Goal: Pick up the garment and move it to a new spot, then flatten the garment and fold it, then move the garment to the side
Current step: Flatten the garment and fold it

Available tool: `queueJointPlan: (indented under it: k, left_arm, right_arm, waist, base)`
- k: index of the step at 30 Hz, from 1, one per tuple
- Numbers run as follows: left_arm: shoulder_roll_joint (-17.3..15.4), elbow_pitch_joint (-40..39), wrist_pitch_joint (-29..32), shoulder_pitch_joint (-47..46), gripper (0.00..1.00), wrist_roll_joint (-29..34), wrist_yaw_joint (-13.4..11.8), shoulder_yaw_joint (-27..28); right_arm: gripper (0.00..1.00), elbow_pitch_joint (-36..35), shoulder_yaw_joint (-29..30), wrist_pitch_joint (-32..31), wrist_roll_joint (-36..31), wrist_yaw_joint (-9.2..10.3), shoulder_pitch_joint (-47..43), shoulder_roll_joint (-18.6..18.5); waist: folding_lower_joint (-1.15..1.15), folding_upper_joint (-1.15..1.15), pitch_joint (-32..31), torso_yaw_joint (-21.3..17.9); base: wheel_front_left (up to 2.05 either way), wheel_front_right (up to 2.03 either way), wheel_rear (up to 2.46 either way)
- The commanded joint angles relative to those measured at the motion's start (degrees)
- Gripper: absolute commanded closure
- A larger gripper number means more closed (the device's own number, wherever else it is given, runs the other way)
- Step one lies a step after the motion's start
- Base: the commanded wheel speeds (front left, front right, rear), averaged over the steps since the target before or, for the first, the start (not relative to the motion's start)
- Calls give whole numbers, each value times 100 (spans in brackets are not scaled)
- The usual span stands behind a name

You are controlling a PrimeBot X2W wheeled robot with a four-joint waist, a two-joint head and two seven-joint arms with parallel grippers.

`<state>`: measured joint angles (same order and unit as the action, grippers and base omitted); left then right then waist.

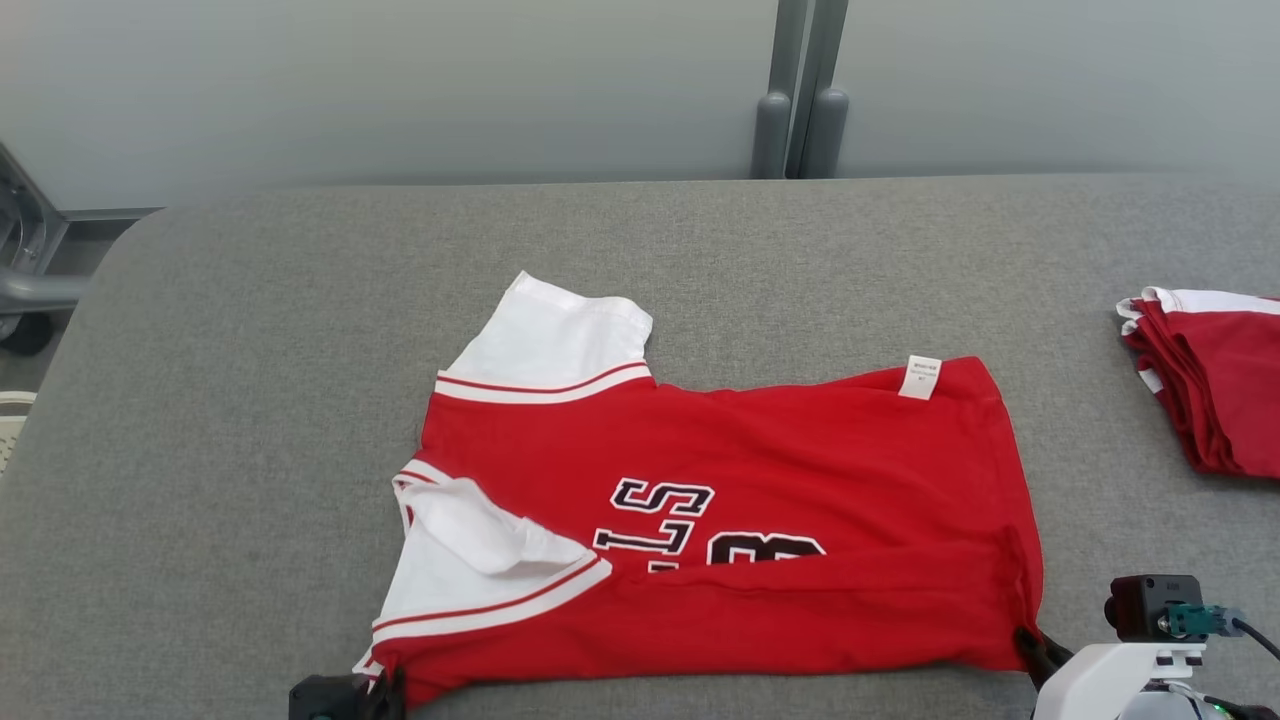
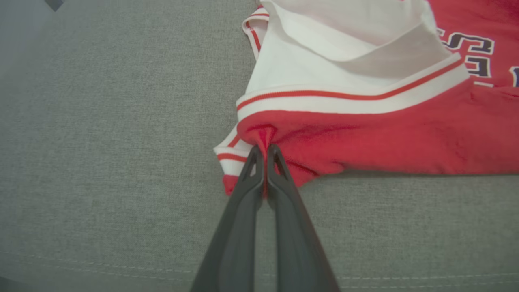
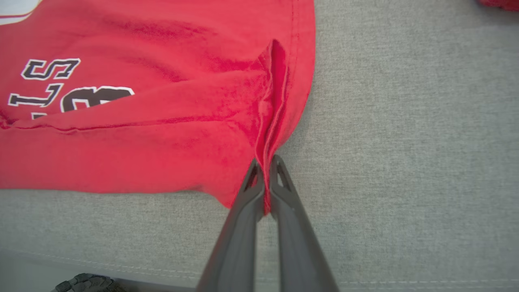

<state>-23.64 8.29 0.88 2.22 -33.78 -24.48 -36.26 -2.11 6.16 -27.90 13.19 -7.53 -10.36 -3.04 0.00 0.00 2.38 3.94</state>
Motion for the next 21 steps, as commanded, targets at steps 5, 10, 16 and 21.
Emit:
queueJointPlan:
  k: [5, 10, 16, 21]
  left_arm:
    - [45, 339, -106, 200, 100, -74, 46, -39]
    - [100, 717, -501, 91, 0, -40, 298, -65]
    - [354, 1151, -1377, -187, 0, -168, 562, 264]
    - [657, 955, -1618, -561, 0, 93, 960, 839]
  right_arm:
    - [100, 220, -37, 117, -102, 9, -146, -7]
    - [0, 374, -29, 192, -84, 9, -220, 3]
    - [0, 356, 92, 776, -210, 9, -50, 6]
    - [0, 394, 111, 1713, -228, 8, 42, 10]
  waist:
    - [0, 0, -106, 17]
    - [0, 0, -146, 70]
    - [0, 0, -200, 87]
    - [0, 0, -310, 161]
  base:
    - [0, 0, 0]
    - [0, 0, 0]
    - [0, 0, 0]
    - [0, 0, 0]
